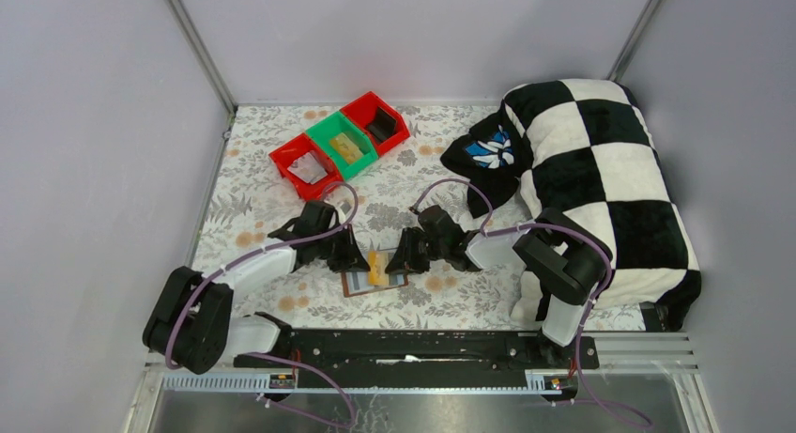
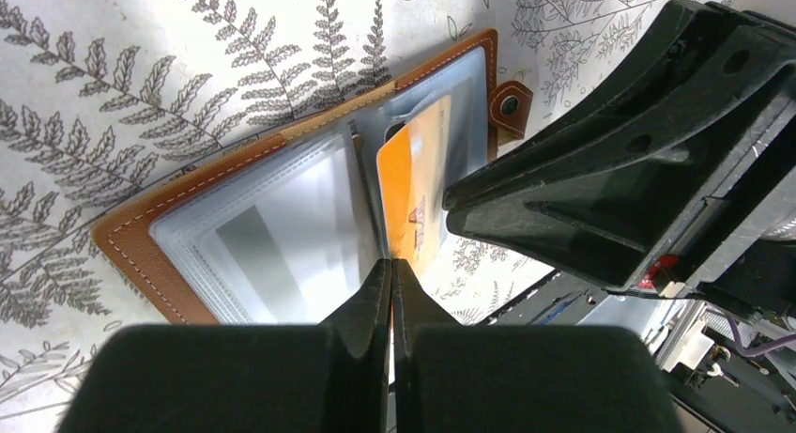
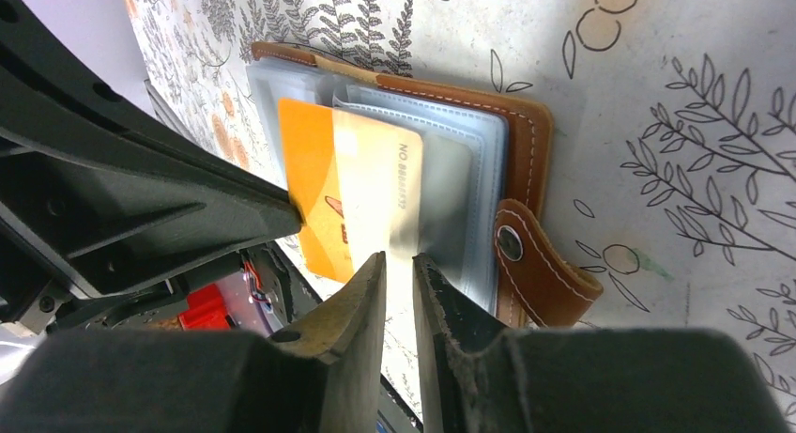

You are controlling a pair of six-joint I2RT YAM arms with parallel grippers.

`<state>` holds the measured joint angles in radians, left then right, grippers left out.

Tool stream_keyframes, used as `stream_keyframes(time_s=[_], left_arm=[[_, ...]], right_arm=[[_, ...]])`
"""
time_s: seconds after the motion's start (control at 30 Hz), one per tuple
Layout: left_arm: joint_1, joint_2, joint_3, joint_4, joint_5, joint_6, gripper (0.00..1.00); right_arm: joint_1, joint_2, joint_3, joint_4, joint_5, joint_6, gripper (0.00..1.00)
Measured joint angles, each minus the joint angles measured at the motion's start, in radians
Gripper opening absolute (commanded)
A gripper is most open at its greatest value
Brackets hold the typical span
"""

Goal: Take the credit cards out of the card holder
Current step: Remove the credit card from the card holder.

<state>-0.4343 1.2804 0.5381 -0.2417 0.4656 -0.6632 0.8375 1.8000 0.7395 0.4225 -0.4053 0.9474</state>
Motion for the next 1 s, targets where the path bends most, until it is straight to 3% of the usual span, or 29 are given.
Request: stream_keyframes(time_s=[0.43,1.0], left_arm=[[0.043,-0.069,0.006,-0.073,0.0,0.0,0.0],[0.056,-0.14,0.006,-0.14,-0.072,-0.001,0.0]], right_arm=[[0.001,-0.046,0.0,-0.052,0.039,-0.012,0.39],[0.0,-0.078,0.004,-0.074,0.041,-0.032,0.43]])
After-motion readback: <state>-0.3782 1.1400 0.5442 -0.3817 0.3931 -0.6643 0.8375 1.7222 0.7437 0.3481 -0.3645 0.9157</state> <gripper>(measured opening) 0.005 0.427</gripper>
